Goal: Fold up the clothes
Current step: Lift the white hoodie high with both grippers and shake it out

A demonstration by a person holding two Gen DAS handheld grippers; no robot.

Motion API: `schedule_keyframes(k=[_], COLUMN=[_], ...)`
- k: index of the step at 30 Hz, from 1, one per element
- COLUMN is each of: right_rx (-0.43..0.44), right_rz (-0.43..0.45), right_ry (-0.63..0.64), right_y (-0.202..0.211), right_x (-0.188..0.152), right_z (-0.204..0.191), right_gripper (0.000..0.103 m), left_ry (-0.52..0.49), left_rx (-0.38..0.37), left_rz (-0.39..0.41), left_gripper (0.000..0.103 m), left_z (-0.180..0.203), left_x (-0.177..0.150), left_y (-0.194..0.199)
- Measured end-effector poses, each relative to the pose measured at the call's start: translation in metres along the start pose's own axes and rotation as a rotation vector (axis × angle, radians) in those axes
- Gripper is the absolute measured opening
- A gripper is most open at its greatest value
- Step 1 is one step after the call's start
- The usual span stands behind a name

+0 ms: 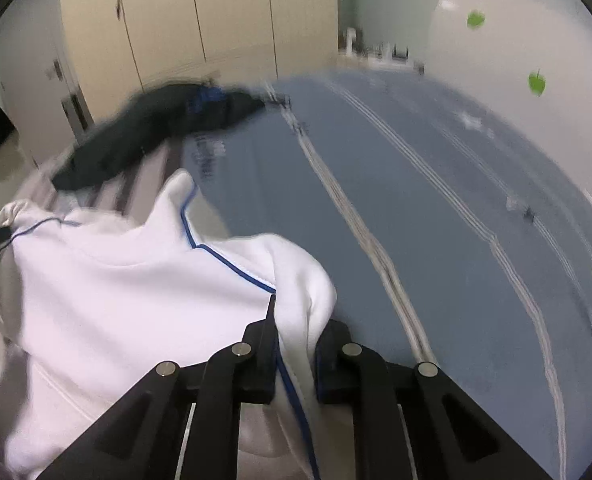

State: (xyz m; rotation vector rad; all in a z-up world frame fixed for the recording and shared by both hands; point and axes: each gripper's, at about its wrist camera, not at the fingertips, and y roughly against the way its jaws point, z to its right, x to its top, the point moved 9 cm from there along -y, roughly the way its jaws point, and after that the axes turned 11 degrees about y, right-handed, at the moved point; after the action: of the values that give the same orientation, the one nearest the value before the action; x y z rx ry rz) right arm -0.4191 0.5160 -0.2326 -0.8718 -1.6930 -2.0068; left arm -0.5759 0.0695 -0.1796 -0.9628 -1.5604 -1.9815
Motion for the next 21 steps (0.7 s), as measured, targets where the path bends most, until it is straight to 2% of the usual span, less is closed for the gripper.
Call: schedule_keyframes(k=[2,5,8,10,14,17,18,21], right_rx=[-0.01,-0.001,0.005,0.016,0.025,0.042,0.047,0.072], right_rz=[0.069,0.175,0.265,0.319,0.459,0.569,0.608,0.721], right_ry=[0.016,0.037,0.075,0.097,0.142,0.155,0.159,0.182], right_y=[0.028,0.078,0.141,0.157,0.259,0.345,0.377,0.472], right_x=[0.034,0.093,0.143,0.185,0.245,0.278,0.289,0.313], right_z=[-0.007,-0.022,-0.029,-0.048,-0.064,-0.066,-0.065,-0.058], right_gripper=[0.011,0.011,0.011,0.011,0.011,0.011,0.011,0.011], left_ry=[0.03,0.02,0.044,0.064,0.071,0.062,0.081,0.115], left_rx=[-0.003,0.014,0.027,0.036,0.066,0.095,0.099,0.112], left_rz=[0.06,0.159,0.259,0.311,0.418,0.503,0.537,0.623], left_gripper=[0.008,0.008,0.007,0.007,0.007,0.007,0.007,0.007], left_z=[-0.006,-0.007,-0.007,-0.007,0.0,0.006,0.007,0.011], left_x=[0.035,0.086,0.142,0.174,0.232,0.255,0.263,0.275], left_y=[0.033,0.103,0.194,0.247,0.378,0.469,0.51,0.594])
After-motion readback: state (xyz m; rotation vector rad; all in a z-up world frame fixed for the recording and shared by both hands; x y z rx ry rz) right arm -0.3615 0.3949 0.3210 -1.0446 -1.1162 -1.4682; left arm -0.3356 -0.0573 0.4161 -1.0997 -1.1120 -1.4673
